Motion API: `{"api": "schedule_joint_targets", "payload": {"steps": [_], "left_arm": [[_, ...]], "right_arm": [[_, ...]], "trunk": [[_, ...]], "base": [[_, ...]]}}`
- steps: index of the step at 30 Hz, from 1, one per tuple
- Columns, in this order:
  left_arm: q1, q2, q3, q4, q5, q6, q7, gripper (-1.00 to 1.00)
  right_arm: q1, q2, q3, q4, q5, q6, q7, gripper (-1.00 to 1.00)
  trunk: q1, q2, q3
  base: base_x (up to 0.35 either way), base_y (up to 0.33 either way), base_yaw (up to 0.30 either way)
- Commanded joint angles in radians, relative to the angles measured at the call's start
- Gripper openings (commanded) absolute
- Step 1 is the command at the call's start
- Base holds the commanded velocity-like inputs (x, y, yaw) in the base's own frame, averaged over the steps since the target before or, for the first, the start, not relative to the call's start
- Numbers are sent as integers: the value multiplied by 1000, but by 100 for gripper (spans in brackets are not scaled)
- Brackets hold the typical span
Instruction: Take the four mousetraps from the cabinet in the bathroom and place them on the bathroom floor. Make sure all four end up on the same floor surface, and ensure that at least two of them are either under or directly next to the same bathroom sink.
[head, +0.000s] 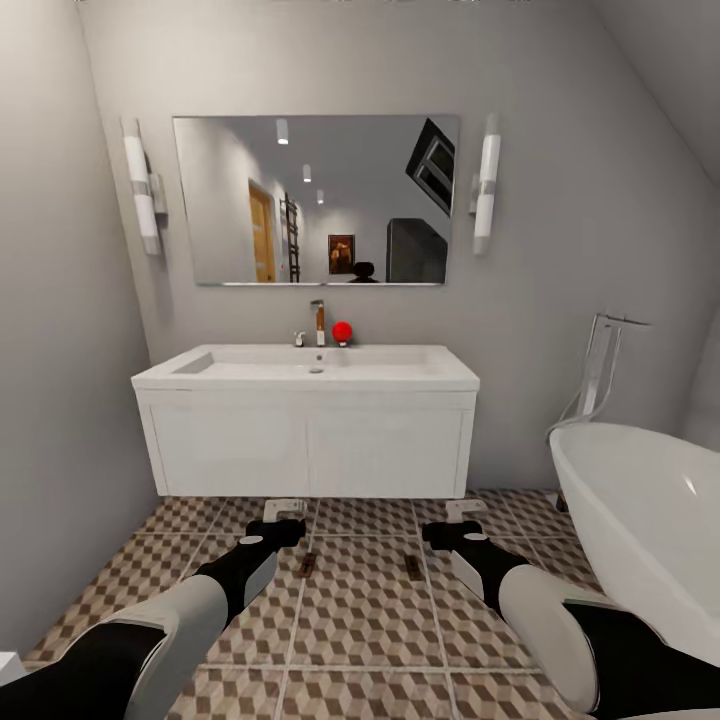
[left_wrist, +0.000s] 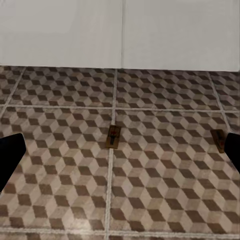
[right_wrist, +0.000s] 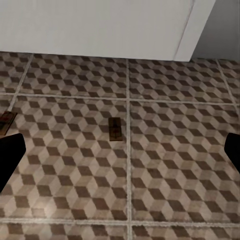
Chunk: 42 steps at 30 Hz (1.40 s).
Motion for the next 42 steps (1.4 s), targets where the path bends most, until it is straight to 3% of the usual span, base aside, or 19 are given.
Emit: {"api": "schedule_joint_targets", "payload": {"steps": [1, 42], "left_arm": [[-1, 0, -8, 1, 8, -4, 4, 100], [-1, 0, -8, 1, 8, -4, 3, 100]], "right_arm": [[-1, 0, -9, 1, 10, -3, -4, 100], [-1, -1, -9, 1, 10, -3, -5, 100]], "trunk": [[-4, 7, 2], [-161, 294, 131]], "base": [[0, 0, 0], [0, 0, 0]]}}
